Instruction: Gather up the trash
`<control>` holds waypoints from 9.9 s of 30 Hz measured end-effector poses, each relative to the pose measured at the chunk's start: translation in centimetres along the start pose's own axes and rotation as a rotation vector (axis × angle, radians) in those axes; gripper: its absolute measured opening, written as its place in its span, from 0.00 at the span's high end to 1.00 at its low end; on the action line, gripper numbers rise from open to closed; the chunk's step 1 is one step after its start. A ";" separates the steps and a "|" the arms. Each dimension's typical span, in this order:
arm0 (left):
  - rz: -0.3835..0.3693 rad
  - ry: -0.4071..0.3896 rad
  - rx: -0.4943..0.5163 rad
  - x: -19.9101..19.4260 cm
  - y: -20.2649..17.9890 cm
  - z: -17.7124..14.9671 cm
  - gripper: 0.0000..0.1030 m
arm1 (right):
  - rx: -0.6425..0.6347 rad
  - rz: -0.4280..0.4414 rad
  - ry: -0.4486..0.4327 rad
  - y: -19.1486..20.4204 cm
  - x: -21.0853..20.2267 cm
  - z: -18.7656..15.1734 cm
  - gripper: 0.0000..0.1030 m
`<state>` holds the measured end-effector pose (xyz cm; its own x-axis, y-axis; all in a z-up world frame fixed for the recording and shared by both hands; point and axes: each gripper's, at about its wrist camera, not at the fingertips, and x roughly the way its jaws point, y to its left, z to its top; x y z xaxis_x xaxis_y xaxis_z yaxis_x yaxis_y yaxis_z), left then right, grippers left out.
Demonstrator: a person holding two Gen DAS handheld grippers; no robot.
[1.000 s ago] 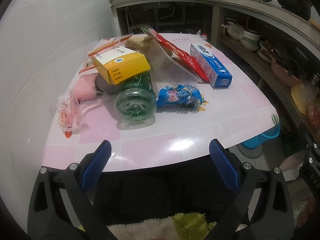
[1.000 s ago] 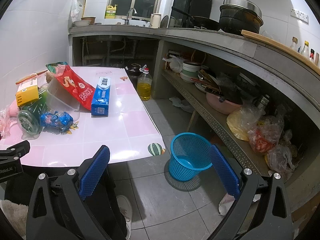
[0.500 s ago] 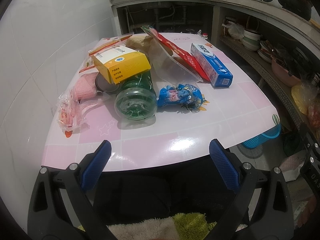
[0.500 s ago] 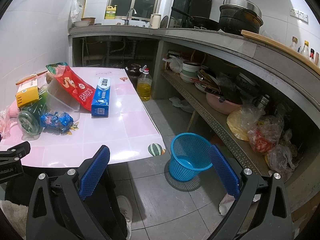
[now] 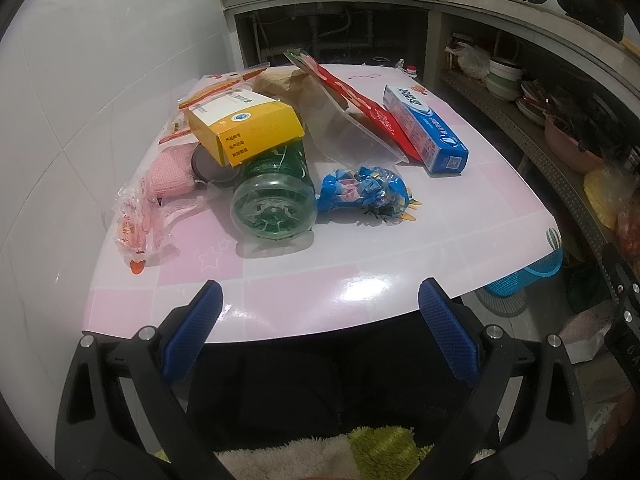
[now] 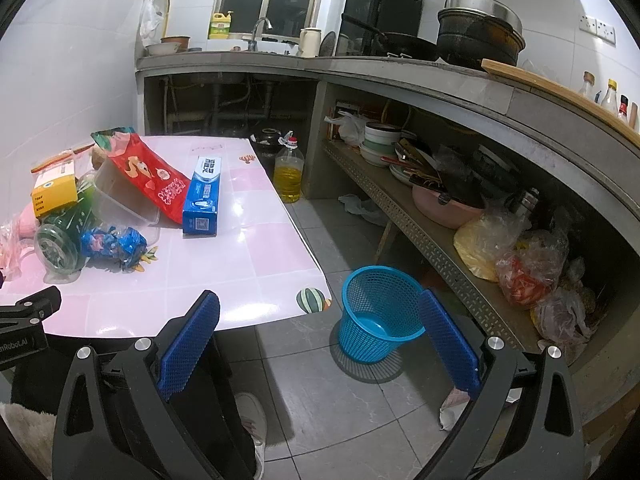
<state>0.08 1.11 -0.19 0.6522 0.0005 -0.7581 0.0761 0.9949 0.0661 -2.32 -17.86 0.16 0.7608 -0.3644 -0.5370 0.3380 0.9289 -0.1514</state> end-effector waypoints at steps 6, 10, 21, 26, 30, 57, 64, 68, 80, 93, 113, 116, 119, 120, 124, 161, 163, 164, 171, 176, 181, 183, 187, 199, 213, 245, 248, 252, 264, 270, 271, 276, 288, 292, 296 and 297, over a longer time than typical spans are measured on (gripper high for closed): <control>-0.003 0.000 -0.008 1.0 1.1 0.3 0.08 | 0.013 0.008 -0.004 0.1 0.4 0.7 0.06; 0.001 0.002 -0.028 1.8 2.3 0.8 0.08 | 0.017 0.026 -0.005 0.7 1.1 1.4 0.06; 0.077 -0.058 -0.106 3.0 9.6 2.4 0.08 | -0.010 0.120 0.001 4.5 4.4 3.0 0.06; 0.077 -0.090 -0.140 3.6 13.7 2.8 0.08 | -0.039 0.203 -0.021 7.0 5.5 3.6 0.06; -0.015 -0.167 -0.184 3.8 16.8 3.0 0.08 | -0.058 0.259 -0.037 9.1 6.3 4.3 0.06; 0.302 -0.219 0.597 15.2 15.6 11.8 0.57 | 0.002 0.315 0.044 9.8 11.6 4.8 0.06; 0.253 -0.198 0.609 15.8 15.6 12.0 0.88 | 0.021 0.320 0.066 9.6 12.2 4.6 0.06; 0.265 -0.232 0.583 14.8 15.6 11.7 0.91 | 0.023 0.316 0.061 9.5 12.0 4.6 0.06; 0.304 -0.375 0.363 7.5 16.9 11.0 0.93 | 0.000 0.318 -0.038 9.0 9.4 6.0 0.06; 0.144 -0.433 0.087 2.6 18.7 10.1 0.93 | -0.363 0.422 -0.186 17.6 9.5 10.2 0.39; 0.087 -0.402 0.053 4.4 19.6 11.0 0.93 | -0.495 0.506 0.008 21.3 14.5 12.8 0.94; 0.087 -0.407 0.051 4.3 19.5 11.1 0.93 | -0.445 0.508 -0.020 20.9 13.9 13.1 0.97; 0.086 -0.418 0.044 3.8 19.5 11.2 0.93 | -0.375 0.526 -0.057 19.7 12.4 13.5 0.98; 0.086 -0.423 0.041 3.5 19.5 11.3 0.93 | -0.342 0.535 -0.074 19.1 11.7 13.8 0.98; 0.079 -0.446 0.034 2.2 19.1 11.3 0.93 | -0.259 0.570 -0.118 17.4 10.1 15.1 0.98; 0.054 -0.429 0.057 2.5 17.6 12.2 0.93 | -0.352 0.609 0.047 21.0 15.9 15.0 0.98; 0.054 -0.437 0.053 2.1 17.6 12.1 0.93 | -0.302 0.625 0.020 20.0 14.9 15.6 0.98; 0.053 -0.443 0.051 1.7 17.5 12.1 0.93 | -0.281 0.638 0.010 19.5 14.5 15.9 0.98; 0.026 -0.506 0.069 -1.2 16.2 11.7 0.93 | -0.145 0.709 -0.090 15.0 9.9 18.3 0.99; -0.040 -0.557 0.103 -3.4 13.9 11.9 0.93 | -0.065 0.701 -0.156 10.7 7.5 19.1 0.99; -0.135 -0.580 0.172 -4.7 10.0 12.8 0.93 | 0.025 0.679 -0.201 5.6 5.9 18.5 0.99; -0.193 -0.576 0.198 -5.0 8.0 13.3 0.93 | 0.071 0.667 -0.219 3.1 5.4 18.1 0.99; -0.324 -0.540 0.239 -4.9 3.8 14.1 0.93 | 0.154 0.608 -0.255 -2.2 4.2 17.0 0.99; -0.706 -0.172 0.394 2.0 -16.3 18.8 0.93 | 0.348 0.197 -0.199 -17.5 5.8 10.1 0.99; -0.652 0.373 0.529 21.5 -38.4 17.6 0.93 | 0.558 0.108 0.182 -25.4 24.7 0.3 0.99; -0.649 0.262 0.549 20.7 -39.9 18.8 0.36 | 0.661 -0.063 0.274 -25.1 31.3 -4.6 0.39; -0.698 0.208 0.539 17.4 -37.5 18.9 0.34 | 0.619 -0.071 0.270 -23.6 28.0 -4.1 0.33; -0.791 0.184 0.512 13.9 -33.5 18.4 0.27 | 0.553 -0.094 0.232 -21.7 22.7 -3.2 0.16; -0.907 0.095 0.348 6.3 -18.5 14.3 0.17 | 0.269 -0.133 0.171 -15.8 10.9 -0.5 0.06; -0.875 -0.002 0.252 3.9 -10.9 12.0 0.13 | 0.218 -0.059 0.089 -12.6 6.4 1.9 0.06; -0.865 -0.012 0.243 3.6 -9.8 11.6 0.13 | 0.209 -0.032 0.068 -11.7 5.7 2.4 0.06; -0.808 -0.093 0.185 1.9 -3.8 9.5 0.09 | 0.171 0.110 0.004 -8.0 3.4 3.9 0.06; -0.535 -0.205 0.024 -0.5 9.1 2.6 0.09 | 0.047 0.405 0.005 2.6 2.3 5.0 0.06; -0.401 -0.215 -0.001 -0.2 12.6 0.9 0.09 | 0.004 0.470 0.032 5.2 2.7 5.3 0.06; -0.285 -0.216 -0.018 0.2 14.7 0.3 0.09 | -0.017 0.528 0.063 7.5 3.1 5.6 0.06; -0.251 -0.221 -0.019 0.2 15.2 0.2 0.09 | -0.019 0.538 0.068 8.0 3.1 5.5 0.06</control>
<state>1.51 16.24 0.73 0.7627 -0.2647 -0.5902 0.2423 0.9629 -0.1188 5.79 -11.90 1.87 0.7861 0.1675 -0.5949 -0.1000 0.9844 0.1451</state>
